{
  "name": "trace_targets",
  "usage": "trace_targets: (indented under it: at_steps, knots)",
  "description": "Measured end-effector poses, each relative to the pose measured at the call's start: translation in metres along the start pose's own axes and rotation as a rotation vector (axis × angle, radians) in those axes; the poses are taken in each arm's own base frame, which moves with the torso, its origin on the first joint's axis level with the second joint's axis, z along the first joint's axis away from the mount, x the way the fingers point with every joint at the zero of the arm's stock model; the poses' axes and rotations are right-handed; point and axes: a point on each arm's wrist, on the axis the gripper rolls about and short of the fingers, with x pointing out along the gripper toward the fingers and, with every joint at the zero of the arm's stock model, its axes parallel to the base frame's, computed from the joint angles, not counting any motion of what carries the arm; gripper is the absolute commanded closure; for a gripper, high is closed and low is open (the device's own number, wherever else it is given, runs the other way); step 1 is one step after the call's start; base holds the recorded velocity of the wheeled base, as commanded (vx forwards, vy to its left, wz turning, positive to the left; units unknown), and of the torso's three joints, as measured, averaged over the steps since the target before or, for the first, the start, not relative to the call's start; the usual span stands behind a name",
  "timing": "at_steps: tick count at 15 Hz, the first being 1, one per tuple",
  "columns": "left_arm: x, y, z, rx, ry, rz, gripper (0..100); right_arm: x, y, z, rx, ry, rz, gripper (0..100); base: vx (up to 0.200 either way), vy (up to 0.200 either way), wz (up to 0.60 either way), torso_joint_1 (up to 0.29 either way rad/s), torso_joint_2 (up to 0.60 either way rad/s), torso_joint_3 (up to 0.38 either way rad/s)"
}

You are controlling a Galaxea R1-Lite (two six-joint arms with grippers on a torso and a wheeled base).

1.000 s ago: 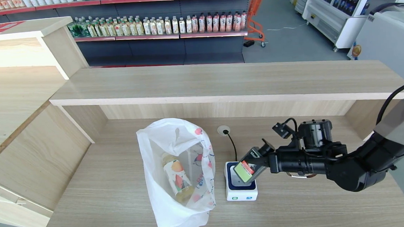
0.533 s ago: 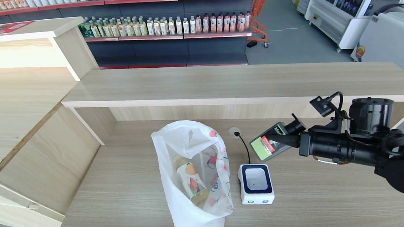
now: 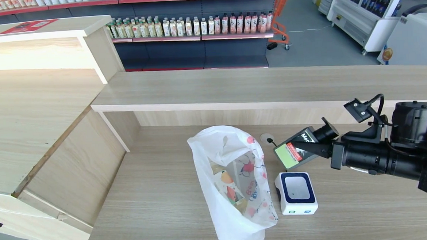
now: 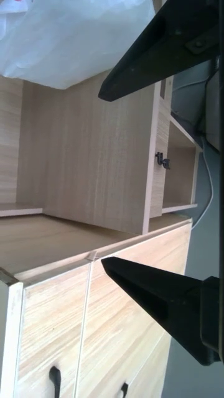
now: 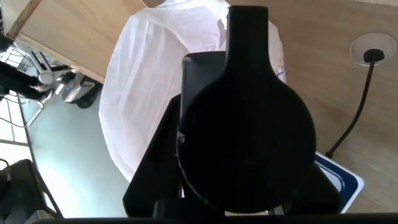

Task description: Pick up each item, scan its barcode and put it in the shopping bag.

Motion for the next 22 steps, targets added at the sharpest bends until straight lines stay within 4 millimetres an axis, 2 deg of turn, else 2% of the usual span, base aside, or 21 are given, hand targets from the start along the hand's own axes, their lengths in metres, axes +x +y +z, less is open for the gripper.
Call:
trace_targets:
  at_steps: [4,8,10,16,20,22]
  knots:
    - [0.0,0.0,0.0,-0.001,0.0,-0.001,0,-0.001,0.0,-0.013,-0.169,0.039,-0.039,100,0.0,0.0,0.0,0.0,0.0,0.0]
    - [0.0,0.0,0.0,-0.001,0.0,-0.001,0,0.018,-0.005,-0.027,-0.232,0.073,-0.01,100,0.0,0.0,0.0,0.0,0.0,0.0]
    - [0.0,0.0,0.0,0.0,0.0,-0.001,0,0.037,-0.011,-0.032,-0.28,0.082,0.011,100,0.0,0.0,0.0,0.0,0.0,0.0]
    - [0.0,0.0,0.0,-0.001,0.0,-0.001,0,0.121,-0.018,-0.039,-0.347,0.064,0.123,100,0.0,0.0,0.0,0.0,0.0,0.0]
    - [0.0,0.0,0.0,0.0,0.0,-0.001,0,0.161,-0.016,-0.05,-0.37,0.063,0.175,100,0.0,0.0,0.0,0.0,0.0,0.0]
    - [0.0,0.0,0.0,-0.001,0.0,-0.001,0,0.174,-0.017,-0.061,-0.423,0.076,0.191,100,0.0,0.0,0.0,0.0,0.0,0.0]
